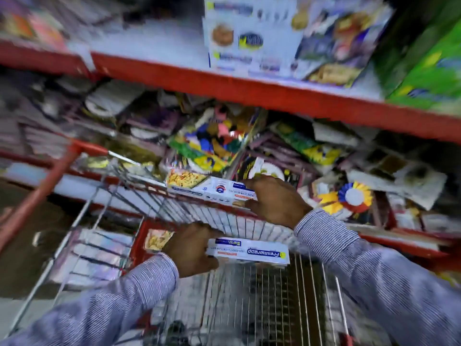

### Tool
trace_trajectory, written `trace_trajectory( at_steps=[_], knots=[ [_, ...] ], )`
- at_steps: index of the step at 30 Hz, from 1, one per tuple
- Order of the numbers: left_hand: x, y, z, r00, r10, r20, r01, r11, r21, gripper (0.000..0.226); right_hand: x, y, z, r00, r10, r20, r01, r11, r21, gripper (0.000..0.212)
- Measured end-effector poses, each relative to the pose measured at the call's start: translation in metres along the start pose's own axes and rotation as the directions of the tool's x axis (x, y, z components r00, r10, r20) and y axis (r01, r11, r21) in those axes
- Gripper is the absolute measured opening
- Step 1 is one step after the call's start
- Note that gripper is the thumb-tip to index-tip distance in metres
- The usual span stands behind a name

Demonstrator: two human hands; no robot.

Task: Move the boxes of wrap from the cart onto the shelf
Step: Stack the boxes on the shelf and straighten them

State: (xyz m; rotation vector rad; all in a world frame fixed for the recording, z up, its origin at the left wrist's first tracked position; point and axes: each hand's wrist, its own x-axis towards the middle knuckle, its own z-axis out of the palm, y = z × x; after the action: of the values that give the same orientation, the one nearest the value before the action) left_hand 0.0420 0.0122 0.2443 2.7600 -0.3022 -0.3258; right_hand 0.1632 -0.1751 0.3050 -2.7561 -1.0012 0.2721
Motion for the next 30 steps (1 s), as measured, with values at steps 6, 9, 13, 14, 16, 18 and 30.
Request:
trace_trajectory(
  at_steps=[6,9,13,14,16,18,30],
  knots=[
    [0.003,0.043,-0.148,0.982,0.055,-0.179,-0.054,0.999,0.010,0.058,0.015,-0.013,-0.132,0.991,-0.076,-0.115,0.067,0.995,-0.079,0.035],
    [0.013,0.055,-0.198,0.970,0.039,-0.239,-0.039,0.999,0.007,0.073,0.019,-0.010,-0.181,0.985,-0.065,-0.162,0.047,0.992,-0.113,0.031],
    [0.031,0.067,-0.248,0.954,0.052,-0.295,-0.041,0.998,0.045,0.072,0.025,-0.001,-0.227,0.969,-0.052,-0.243,0.021,0.991,-0.129,0.029],
    [0.034,0.071,-0.259,0.953,0.058,-0.298,-0.046,0.998,0.047,0.075,0.027,0.002,-0.237,0.967,-0.044,-0.253,0.011,0.991,-0.130,0.030],
    [0.044,0.078,-0.280,0.954,0.062,-0.294,-0.052,0.998,0.040,0.079,0.035,0.010,-0.258,0.961,-0.030,-0.275,-0.003,0.993,-0.121,0.033],
    [0.058,0.082,-0.299,0.951,0.081,-0.299,-0.075,0.997,0.032,0.067,0.044,0.018,-0.278,0.958,-0.012,-0.287,-0.024,0.992,-0.121,0.034],
    [0.132,0.073,-0.348,0.941,0.131,-0.314,-0.143,0.990,-0.015,0.066,0.118,0.059,-0.330,0.966,0.087,-0.243,-0.106,0.992,-0.067,0.052]
  ],
)
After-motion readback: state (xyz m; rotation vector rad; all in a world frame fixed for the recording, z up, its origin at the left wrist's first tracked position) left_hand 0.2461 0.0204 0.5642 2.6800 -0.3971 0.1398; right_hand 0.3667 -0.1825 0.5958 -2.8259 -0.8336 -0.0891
